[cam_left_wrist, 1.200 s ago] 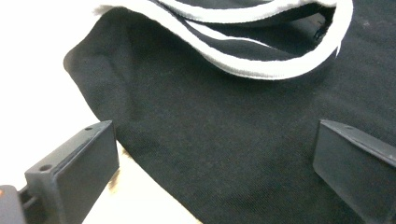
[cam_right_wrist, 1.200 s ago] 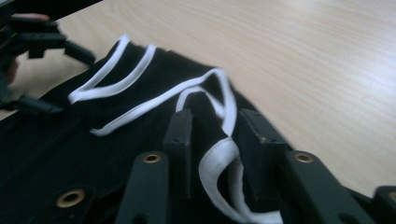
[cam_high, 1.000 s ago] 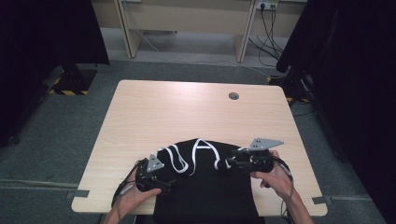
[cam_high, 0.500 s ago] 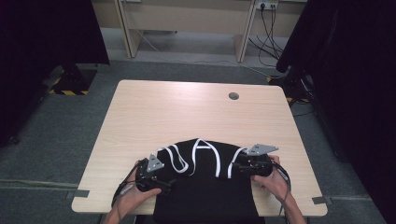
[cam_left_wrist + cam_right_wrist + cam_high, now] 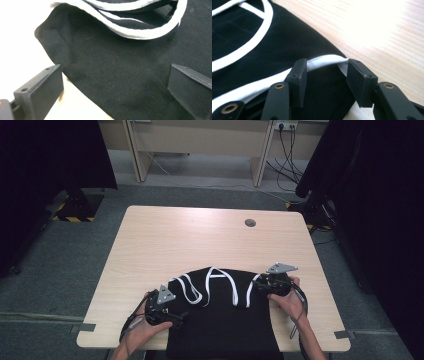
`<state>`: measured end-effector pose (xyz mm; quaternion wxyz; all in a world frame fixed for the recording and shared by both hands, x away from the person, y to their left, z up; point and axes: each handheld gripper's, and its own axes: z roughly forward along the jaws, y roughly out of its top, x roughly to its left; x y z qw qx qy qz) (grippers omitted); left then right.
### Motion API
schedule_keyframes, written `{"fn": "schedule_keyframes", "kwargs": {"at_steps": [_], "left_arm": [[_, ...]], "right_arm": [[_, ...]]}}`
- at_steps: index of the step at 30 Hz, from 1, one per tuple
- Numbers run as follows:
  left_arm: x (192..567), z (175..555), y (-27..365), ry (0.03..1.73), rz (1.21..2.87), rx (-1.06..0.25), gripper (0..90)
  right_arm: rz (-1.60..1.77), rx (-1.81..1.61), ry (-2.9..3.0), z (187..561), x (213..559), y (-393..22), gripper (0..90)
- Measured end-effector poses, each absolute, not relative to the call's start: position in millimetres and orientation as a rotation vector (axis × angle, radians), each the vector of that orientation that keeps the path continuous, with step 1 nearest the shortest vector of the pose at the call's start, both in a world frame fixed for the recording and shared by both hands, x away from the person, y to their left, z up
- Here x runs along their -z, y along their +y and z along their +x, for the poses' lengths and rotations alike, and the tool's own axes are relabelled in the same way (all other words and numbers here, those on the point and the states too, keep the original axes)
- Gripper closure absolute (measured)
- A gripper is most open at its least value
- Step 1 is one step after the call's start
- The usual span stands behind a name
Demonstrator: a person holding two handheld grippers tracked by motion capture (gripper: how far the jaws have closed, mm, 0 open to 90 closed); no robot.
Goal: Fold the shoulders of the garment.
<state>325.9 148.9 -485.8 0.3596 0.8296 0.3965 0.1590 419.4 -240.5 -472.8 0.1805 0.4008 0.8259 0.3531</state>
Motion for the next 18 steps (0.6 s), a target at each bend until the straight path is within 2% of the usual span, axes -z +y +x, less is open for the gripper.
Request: {"fn": "schedule_keyframes", "kwargs": {"at_steps": [2, 8, 18], "left_arm": [[486, 326, 149, 1.023, 2.139, -0.411, 0.0], [486, 326, 149, 1.024, 2.139, -0.411, 0.0], [486, 325, 149, 1.026, 2.138, -0.412, 0.0]], "right_arm": [[1.16, -1.015, 2.317, 422, 470, -240, 48.1], [1.205, -0.967, 2.291, 433, 473, -241, 44.5], [1.119, -1.064, 2.326, 397, 455, -250, 40.5]]}}
